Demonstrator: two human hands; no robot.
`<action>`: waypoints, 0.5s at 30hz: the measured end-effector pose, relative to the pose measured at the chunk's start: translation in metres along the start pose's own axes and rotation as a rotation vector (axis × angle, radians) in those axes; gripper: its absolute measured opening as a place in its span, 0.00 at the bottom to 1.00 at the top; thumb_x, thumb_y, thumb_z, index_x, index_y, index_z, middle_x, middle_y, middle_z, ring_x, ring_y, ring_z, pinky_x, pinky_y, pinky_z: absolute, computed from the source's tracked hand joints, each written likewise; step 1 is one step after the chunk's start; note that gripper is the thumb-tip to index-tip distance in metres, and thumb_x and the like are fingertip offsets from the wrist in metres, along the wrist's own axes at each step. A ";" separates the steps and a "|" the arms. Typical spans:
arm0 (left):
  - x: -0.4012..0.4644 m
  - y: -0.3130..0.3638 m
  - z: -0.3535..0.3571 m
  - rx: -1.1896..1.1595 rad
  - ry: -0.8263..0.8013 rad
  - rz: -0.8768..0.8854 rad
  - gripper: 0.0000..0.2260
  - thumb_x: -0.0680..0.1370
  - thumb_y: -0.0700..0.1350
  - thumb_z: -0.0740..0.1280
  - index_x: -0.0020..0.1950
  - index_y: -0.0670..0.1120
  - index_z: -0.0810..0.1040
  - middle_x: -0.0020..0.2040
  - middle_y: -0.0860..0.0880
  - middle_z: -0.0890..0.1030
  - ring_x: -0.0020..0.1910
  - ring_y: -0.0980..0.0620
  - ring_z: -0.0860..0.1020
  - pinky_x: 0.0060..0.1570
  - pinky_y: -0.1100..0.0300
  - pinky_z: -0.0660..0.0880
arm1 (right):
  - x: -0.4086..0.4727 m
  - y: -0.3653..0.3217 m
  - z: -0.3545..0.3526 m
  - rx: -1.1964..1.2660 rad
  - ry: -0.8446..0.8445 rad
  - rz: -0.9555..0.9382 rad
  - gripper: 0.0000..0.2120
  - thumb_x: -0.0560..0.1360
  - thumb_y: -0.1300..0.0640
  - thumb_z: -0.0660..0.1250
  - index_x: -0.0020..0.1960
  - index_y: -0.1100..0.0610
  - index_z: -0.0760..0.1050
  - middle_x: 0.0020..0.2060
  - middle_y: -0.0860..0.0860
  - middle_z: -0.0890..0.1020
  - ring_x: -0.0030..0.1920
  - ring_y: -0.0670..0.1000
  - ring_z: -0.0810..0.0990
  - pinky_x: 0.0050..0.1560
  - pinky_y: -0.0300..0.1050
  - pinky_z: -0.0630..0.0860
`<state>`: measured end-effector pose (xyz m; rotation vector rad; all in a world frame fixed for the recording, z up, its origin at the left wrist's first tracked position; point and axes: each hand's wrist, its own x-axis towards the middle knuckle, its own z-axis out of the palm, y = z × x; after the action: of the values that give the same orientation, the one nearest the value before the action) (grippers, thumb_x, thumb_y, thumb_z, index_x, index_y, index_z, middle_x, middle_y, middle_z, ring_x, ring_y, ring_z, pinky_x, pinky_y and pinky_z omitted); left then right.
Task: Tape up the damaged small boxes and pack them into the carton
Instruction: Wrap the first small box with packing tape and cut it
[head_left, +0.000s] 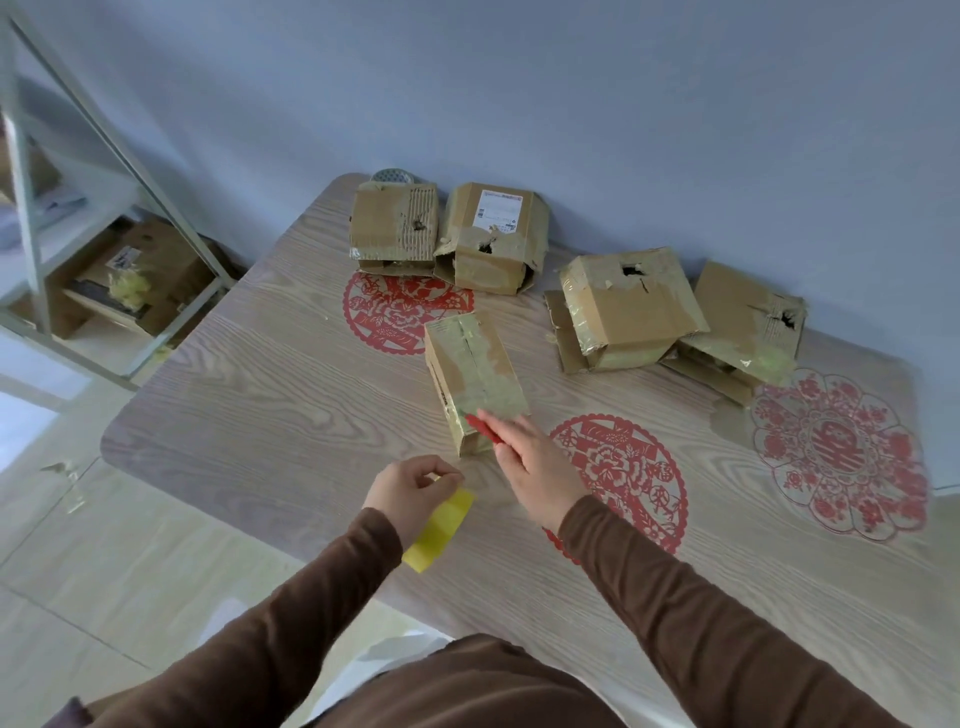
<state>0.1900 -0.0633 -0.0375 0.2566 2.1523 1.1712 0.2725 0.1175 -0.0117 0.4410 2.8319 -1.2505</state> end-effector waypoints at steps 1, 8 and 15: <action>-0.008 0.003 -0.006 -0.068 0.004 0.017 0.12 0.66 0.62 0.70 0.40 0.55 0.85 0.30 0.45 0.77 0.30 0.53 0.71 0.36 0.59 0.68 | -0.004 -0.002 0.005 0.013 0.008 -0.007 0.23 0.83 0.59 0.59 0.77 0.47 0.66 0.50 0.46 0.73 0.47 0.44 0.72 0.48 0.31 0.68; -0.026 0.004 -0.031 -0.168 0.096 0.038 0.10 0.72 0.58 0.73 0.40 0.53 0.86 0.33 0.40 0.79 0.32 0.52 0.72 0.36 0.56 0.70 | -0.004 -0.035 0.038 0.390 -0.026 0.088 0.20 0.84 0.49 0.55 0.73 0.49 0.74 0.53 0.36 0.76 0.54 0.36 0.75 0.60 0.38 0.70; -0.023 -0.003 -0.045 -0.125 0.183 0.026 0.07 0.77 0.53 0.73 0.39 0.55 0.85 0.31 0.48 0.80 0.30 0.55 0.73 0.35 0.55 0.72 | 0.005 -0.060 0.065 0.361 0.012 0.104 0.14 0.83 0.53 0.63 0.66 0.49 0.79 0.54 0.48 0.81 0.56 0.43 0.79 0.60 0.38 0.75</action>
<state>0.1794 -0.1055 -0.0126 0.1263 2.2257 1.3850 0.2454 0.0328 -0.0131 0.5949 2.5516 -1.7437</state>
